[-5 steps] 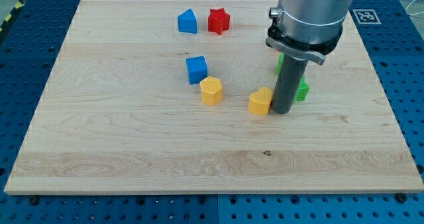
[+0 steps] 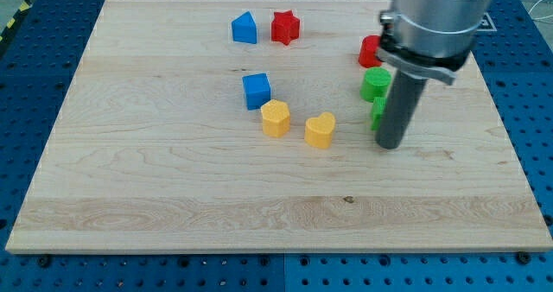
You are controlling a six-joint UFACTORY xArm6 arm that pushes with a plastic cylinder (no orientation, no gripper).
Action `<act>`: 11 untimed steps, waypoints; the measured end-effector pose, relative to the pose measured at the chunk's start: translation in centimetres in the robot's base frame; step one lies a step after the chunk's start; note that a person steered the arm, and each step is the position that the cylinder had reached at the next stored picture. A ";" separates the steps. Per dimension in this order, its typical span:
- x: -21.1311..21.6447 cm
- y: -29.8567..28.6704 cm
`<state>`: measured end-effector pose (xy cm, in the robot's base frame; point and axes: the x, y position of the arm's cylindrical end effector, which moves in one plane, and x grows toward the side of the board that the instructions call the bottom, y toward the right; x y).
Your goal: Move the green star towards the yellow heart
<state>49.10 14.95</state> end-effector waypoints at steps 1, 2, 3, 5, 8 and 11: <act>0.1 3.5; -1.1 6.0; -3.3 5.4; -3.3 2.8; -3.3 -0.8; -3.3 -1.3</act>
